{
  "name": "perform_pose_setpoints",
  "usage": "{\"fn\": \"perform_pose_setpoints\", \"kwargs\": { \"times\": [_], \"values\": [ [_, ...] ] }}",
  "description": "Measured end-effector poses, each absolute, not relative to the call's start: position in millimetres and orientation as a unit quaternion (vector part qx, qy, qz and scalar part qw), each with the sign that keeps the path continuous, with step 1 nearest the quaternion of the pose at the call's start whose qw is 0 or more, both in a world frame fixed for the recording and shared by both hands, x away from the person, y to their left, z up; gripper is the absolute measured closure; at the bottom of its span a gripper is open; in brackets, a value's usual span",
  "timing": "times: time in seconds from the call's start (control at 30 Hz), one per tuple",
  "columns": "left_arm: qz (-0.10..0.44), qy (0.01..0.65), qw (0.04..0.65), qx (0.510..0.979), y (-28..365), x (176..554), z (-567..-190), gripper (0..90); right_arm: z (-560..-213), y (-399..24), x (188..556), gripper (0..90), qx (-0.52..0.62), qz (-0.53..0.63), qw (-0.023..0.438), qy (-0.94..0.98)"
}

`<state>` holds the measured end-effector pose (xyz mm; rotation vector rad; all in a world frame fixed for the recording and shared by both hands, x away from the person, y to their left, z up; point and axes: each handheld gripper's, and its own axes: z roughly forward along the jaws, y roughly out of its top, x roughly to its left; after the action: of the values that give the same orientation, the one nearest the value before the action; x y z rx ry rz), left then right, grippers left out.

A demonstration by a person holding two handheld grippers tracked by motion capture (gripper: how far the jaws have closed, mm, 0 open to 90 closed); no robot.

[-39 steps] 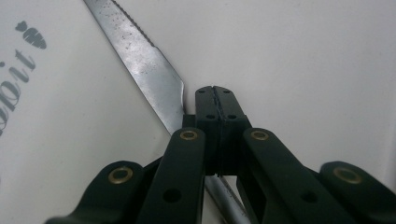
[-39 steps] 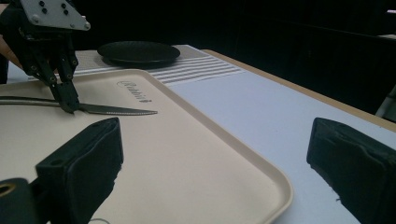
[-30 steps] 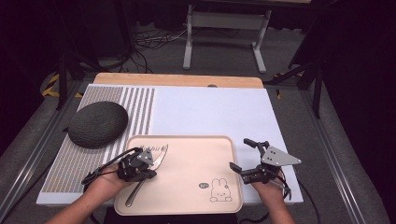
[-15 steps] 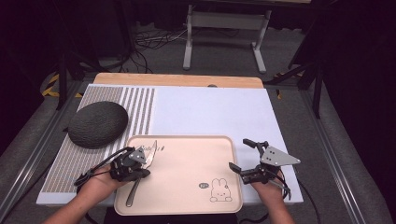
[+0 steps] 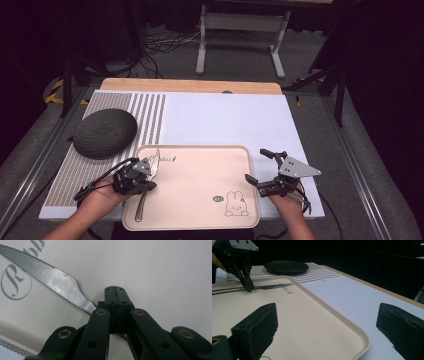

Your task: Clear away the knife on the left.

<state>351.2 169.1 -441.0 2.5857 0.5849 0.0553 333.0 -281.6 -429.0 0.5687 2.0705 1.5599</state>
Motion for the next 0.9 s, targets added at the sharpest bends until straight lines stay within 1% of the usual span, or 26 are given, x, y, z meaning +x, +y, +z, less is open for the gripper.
{"fn": "perform_pose_setpoints", "kwargs": {
  "times": [0.73,0.9],
  "values": [
    [0.019,0.226,0.243,0.943,176.9,351.3,-441.1,89.6,-429.7,-280.6,333.2,4.2,0.208,0.57,0.24,0.758],
    [0.028,0.214,0.248,0.944,176.2,349.0,-438.2,82.4,-429.5,-280.9,333.1,4.2,0.208,0.571,0.24,0.757]
  ]
}}
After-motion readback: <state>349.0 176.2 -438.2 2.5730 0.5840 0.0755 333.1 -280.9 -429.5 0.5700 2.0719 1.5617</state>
